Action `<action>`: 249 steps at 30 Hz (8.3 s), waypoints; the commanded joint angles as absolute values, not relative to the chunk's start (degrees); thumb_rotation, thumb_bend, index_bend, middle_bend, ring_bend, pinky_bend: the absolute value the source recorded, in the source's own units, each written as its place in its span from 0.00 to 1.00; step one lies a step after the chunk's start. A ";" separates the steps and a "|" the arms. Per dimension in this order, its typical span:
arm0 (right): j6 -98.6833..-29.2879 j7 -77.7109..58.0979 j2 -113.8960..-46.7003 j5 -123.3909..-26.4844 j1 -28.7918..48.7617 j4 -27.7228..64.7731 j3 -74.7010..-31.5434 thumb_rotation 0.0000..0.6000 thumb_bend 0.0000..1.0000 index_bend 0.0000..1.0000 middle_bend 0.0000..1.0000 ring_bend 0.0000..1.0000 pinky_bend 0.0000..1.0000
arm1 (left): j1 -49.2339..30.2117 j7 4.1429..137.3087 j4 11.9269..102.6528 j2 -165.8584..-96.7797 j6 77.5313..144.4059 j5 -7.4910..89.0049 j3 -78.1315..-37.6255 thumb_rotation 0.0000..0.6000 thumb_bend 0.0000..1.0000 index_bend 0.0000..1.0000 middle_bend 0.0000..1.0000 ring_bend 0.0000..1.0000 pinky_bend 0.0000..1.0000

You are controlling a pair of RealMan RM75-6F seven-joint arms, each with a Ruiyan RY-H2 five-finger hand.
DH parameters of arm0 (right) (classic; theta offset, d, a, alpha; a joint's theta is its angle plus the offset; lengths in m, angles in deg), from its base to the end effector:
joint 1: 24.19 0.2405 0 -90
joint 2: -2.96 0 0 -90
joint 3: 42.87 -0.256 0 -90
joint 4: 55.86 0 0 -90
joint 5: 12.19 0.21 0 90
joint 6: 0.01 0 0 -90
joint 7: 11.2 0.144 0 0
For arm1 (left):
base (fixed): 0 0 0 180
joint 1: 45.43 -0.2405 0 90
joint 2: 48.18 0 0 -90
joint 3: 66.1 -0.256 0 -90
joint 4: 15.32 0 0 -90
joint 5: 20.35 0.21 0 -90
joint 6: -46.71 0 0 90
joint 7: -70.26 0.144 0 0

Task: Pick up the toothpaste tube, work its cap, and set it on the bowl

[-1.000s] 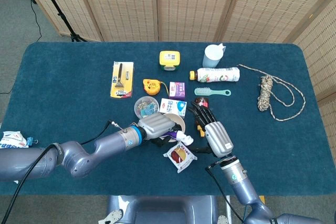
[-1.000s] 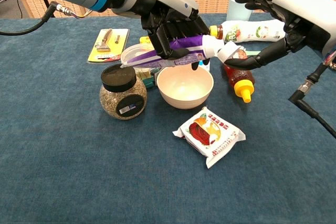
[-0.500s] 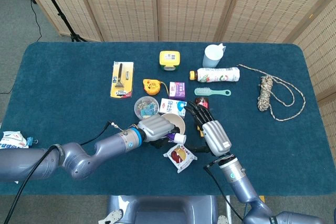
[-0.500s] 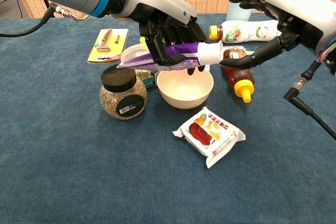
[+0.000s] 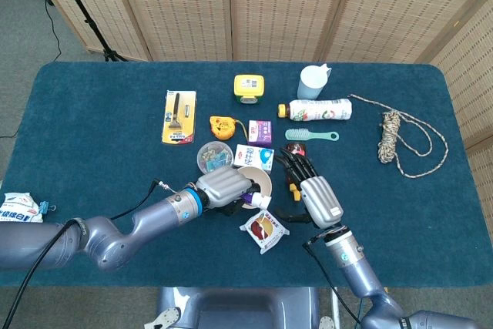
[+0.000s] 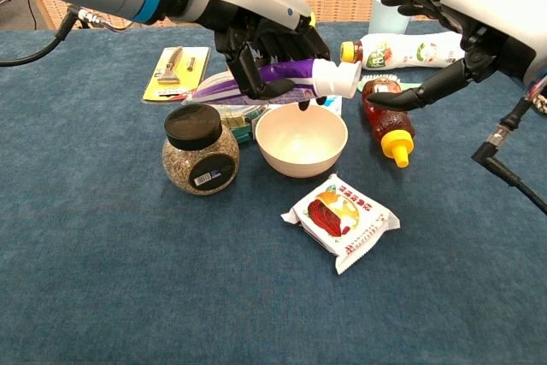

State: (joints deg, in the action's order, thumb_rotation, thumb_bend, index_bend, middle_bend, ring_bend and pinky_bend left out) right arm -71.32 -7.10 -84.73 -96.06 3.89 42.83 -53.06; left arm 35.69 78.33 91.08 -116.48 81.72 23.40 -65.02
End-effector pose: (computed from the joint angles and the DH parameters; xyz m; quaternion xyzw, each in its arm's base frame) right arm -0.1282 -0.2709 0.0226 0.5964 -0.4725 0.5787 0.2936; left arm 0.0121 0.3330 0.0152 -0.8667 -0.3658 -0.2758 0.1972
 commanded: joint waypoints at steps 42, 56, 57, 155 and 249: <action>-66.60 33.90 -80.40 -84.58 -0.49 48.15 -58.88 0.28 0.00 0.00 0.00 0.00 0.00 | 24.66 92.32 94.09 -117.63 97.76 25.87 -62.04 1.00 1.00 0.50 0.43 0.51 0.59; -67.76 34.67 -85.19 -83.43 -0.44 47.63 -60.44 0.27 0.00 0.00 0.00 0.00 0.00 | 24.96 100.52 95.39 -121.64 102.82 22.89 -60.57 1.00 1.00 0.51 0.44 0.52 0.60; -67.96 34.72 -85.80 -82.83 -0.42 47.62 -60.84 0.27 0.00 0.00 0.00 0.00 0.00 | 25.27 101.36 95.41 -122.09 102.82 22.37 -60.53 1.00 1.00 0.51 0.44 0.52 0.61; -67.02 26.43 -101.92 -76.67 4.10 40.16 -69.08 0.26 0.00 0.00 0.00 0.00 0.00 | 32.41 122.06 89.18 -141.88 116.29 5.25 -50.75 1.00 1.00 0.52 0.45 0.53 0.65; -61.80 25.53 -99.08 -78.51 6.00 40.74 -67.24 0.27 0.00 0.00 0.00 0.00 0.00 | 31.84 124.62 86.11 -146.51 115.29 9.64 -48.90 1.00 1.00 0.56 0.49 0.55 0.67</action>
